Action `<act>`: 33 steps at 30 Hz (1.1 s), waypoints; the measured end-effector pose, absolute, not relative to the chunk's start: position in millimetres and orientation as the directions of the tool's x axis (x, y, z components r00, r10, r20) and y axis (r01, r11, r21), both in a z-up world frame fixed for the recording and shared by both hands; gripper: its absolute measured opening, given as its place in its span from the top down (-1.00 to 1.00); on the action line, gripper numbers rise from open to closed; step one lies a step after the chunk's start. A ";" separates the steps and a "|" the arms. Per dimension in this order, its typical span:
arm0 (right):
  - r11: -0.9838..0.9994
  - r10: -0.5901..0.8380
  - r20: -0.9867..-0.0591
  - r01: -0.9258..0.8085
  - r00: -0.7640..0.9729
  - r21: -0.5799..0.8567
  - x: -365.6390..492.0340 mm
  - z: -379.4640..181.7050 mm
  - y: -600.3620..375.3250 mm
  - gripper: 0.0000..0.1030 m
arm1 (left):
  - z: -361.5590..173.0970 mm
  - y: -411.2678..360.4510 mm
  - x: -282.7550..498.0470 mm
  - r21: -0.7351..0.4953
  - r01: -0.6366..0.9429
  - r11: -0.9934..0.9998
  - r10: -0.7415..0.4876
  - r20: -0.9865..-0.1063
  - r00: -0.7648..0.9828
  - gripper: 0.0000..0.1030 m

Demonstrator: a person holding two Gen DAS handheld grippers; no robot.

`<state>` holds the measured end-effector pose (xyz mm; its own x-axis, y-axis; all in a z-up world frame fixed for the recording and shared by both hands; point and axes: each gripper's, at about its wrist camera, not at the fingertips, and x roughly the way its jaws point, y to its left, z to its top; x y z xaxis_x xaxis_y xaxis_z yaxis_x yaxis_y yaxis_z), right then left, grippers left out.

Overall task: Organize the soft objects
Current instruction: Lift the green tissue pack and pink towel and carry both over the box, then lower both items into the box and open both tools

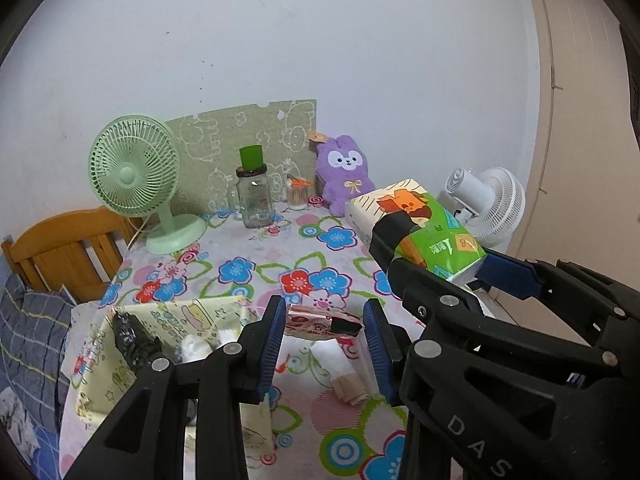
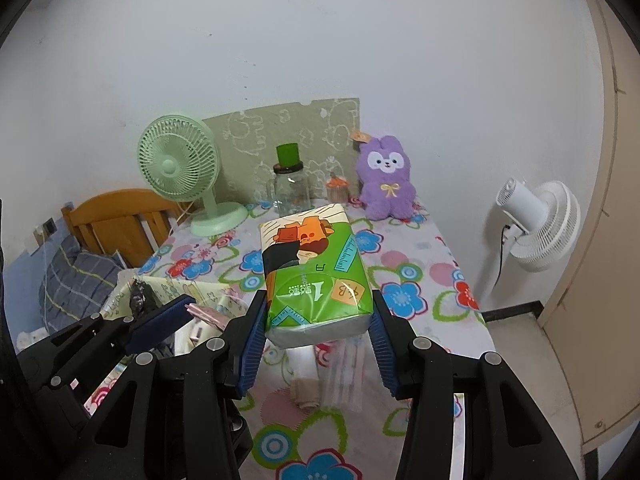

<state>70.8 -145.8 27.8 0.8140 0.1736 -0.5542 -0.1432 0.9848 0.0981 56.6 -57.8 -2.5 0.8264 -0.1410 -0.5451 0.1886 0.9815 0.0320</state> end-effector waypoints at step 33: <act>0.938 0.334 -0.561 -0.327 0.758 0.117 112.9 20.4 -32.5 0.01 | -13.9 52.4 79.7 0.054 -0.007 0.998 0.036 -0.554 0.832 0.21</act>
